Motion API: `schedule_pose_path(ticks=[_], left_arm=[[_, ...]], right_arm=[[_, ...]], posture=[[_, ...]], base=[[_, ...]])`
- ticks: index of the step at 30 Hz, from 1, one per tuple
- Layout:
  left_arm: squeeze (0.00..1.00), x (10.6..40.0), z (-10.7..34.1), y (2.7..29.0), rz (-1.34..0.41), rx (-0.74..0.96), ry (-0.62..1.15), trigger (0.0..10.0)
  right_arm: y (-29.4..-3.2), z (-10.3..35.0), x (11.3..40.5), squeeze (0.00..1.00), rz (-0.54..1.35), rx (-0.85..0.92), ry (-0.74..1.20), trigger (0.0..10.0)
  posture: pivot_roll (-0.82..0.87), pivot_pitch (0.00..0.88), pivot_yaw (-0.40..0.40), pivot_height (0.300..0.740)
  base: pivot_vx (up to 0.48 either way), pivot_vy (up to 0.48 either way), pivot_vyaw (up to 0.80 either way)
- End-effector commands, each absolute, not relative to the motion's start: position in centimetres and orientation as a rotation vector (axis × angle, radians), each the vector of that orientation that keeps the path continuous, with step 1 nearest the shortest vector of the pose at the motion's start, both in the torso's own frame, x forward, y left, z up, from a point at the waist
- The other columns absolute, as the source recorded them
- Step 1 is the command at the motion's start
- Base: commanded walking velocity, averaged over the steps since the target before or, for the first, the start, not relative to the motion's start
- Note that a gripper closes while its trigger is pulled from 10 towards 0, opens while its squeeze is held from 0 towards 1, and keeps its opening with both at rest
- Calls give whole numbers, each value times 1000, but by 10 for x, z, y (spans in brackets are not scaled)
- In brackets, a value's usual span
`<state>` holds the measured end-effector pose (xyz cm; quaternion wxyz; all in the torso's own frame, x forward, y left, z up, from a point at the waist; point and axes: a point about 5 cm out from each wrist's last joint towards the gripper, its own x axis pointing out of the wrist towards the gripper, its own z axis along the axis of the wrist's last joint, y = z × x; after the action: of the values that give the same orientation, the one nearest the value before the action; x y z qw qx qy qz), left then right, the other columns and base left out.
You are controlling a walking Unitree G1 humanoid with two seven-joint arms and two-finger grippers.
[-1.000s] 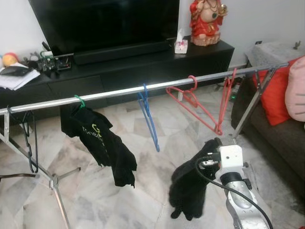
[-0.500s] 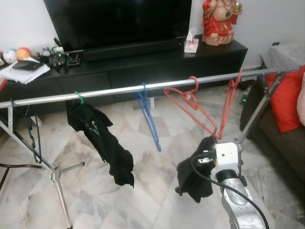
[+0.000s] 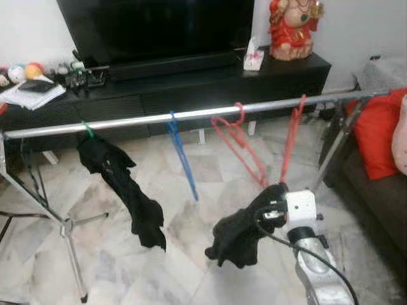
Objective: Hang hanger
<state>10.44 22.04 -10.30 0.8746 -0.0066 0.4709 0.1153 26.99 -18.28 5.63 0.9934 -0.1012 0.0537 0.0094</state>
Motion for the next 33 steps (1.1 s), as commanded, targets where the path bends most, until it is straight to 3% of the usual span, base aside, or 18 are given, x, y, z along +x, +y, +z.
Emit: schedule_pose_path(ticks=[1, 25, 33], left_arm=[[0, 96, -104, 227, 251, 9, 1011, 10000], [0, 97, -104, 225, 256, -2, 1008, 10000], [0, 99, -103, 225, 271, 1, 981, 10000]], right_arm=[[-178, 66, 276, 0, 25, -197, 54, 10000], [-177, 66, 281, 0, 37, -202, 47, 10000], [-176, 64, 283, 0, 40, -202, 53, 10000]], posture=[[-176, 0, 63, 740], [-171, 0, 55, 740], [-168, 0, 50, 740]], base=[[0, -262, 0], [0, -253, 0], [0, 0, 0]])
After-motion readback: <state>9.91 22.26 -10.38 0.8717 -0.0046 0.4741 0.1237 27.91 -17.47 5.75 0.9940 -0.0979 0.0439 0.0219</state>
